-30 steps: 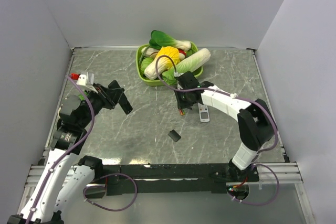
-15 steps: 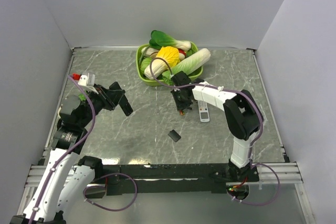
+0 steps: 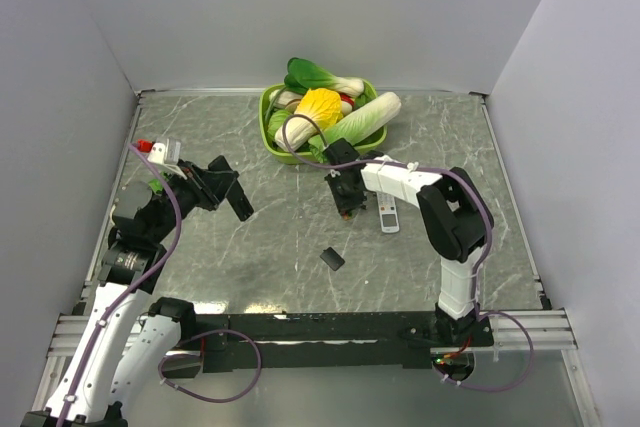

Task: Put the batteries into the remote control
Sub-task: Pick up the battery from the center of the board.

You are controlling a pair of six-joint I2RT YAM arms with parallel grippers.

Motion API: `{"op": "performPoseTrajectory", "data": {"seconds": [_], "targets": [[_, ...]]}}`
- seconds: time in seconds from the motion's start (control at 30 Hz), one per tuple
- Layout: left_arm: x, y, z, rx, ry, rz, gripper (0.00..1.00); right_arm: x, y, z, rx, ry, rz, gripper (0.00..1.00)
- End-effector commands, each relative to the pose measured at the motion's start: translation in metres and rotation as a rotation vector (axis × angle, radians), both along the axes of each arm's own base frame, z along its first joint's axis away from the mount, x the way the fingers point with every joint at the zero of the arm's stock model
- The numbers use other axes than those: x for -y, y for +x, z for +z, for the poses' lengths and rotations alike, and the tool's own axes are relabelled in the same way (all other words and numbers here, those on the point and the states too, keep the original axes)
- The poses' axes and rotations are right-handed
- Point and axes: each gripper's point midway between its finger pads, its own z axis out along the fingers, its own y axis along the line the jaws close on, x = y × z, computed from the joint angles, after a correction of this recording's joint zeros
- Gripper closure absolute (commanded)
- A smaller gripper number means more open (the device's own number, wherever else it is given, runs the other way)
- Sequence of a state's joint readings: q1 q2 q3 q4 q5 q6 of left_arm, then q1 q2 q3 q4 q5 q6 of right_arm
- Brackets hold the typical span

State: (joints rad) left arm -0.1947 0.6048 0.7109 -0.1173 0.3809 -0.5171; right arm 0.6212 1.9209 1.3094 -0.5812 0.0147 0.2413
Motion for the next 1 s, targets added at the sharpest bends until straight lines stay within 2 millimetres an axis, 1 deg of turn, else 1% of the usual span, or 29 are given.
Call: {"op": "performPoseTrajectory", "data": {"seconds": [0.0,0.23,0.53,0.63,0.67,0.77,0.83,0.9,0.93,0.97], "targets": [[0.002,-0.001,0.013,0.046,-0.018,-0.018,0.91,-0.008,0.009,0.005,0.026,-0.003,0.006,0.72],[0.003,-0.001,0.012,0.041,-0.020,-0.026,0.91,-0.011,0.010,-0.001,0.023,-0.017,0.013,0.72],[0.004,0.000,0.009,0.032,-0.021,-0.033,0.91,-0.008,0.009,-0.007,0.014,-0.048,0.018,0.72],[0.004,0.000,0.008,0.026,-0.023,-0.035,0.91,-0.008,0.007,-0.007,0.018,-0.059,0.028,0.74],[0.004,0.000,0.008,0.024,-0.023,-0.035,0.91,-0.008,0.006,-0.006,0.023,-0.058,0.032,0.80],[0.005,0.002,0.005,0.014,-0.025,-0.036,0.91,-0.011,0.004,0.003,0.051,-0.037,0.045,0.89],[0.004,0.004,0.004,0.010,-0.025,-0.027,0.91,-0.015,0.004,0.011,0.083,-0.012,0.053,0.90],[0.004,0.008,0.001,0.002,-0.019,-0.021,0.90,-0.018,-0.002,0.023,0.119,0.017,0.068,0.91],[0.003,0.009,0.001,0.002,-0.016,-0.016,0.90,-0.018,-0.004,0.025,0.133,0.029,0.067,0.91],[0.002,0.010,0.005,0.007,-0.011,-0.012,0.91,-0.023,-0.006,0.039,0.165,0.060,0.075,0.91]]}}
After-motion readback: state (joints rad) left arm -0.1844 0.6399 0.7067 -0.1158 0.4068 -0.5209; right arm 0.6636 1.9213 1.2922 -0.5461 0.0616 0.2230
